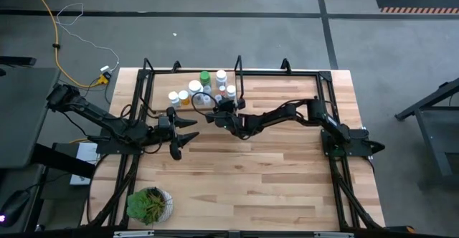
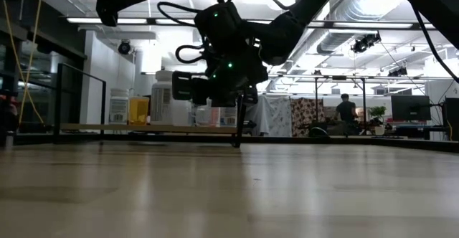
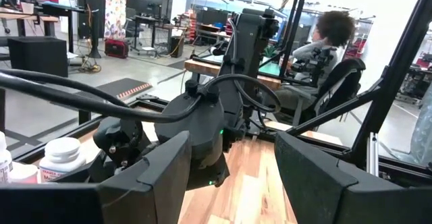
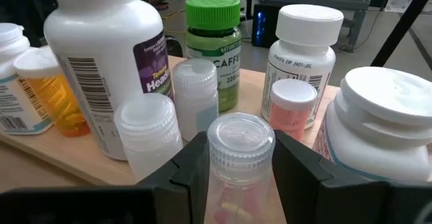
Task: Pick and place medicine bottles onto shelf by color
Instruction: Adjust the small green pill bottle on the shelf
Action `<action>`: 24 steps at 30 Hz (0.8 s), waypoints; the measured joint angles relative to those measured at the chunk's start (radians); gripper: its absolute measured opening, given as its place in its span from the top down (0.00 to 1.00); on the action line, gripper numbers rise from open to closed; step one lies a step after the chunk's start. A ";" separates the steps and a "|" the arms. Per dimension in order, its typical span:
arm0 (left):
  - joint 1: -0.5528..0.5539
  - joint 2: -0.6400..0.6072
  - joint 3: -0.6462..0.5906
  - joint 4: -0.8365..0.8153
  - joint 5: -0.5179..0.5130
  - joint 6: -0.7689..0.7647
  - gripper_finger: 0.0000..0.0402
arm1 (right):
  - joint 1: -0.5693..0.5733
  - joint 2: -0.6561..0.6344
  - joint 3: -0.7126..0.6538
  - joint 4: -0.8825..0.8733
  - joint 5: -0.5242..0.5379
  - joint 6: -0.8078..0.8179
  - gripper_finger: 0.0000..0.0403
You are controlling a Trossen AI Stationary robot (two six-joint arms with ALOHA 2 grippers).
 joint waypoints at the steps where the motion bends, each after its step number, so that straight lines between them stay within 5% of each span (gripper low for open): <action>1: 0.000 0.000 0.000 0.000 0.000 0.000 0.49 | -0.001 0.000 0.000 0.000 -0.004 -0.001 0.71; 18: 0.000 0.000 0.000 0.000 0.000 0.000 0.49 | -0.012 -0.001 0.000 -0.003 -0.011 -0.011 0.70; 24: 0.000 0.000 0.000 0.000 0.000 0.000 0.49 | -0.012 -0.001 0.000 -0.004 -0.014 -0.003 0.60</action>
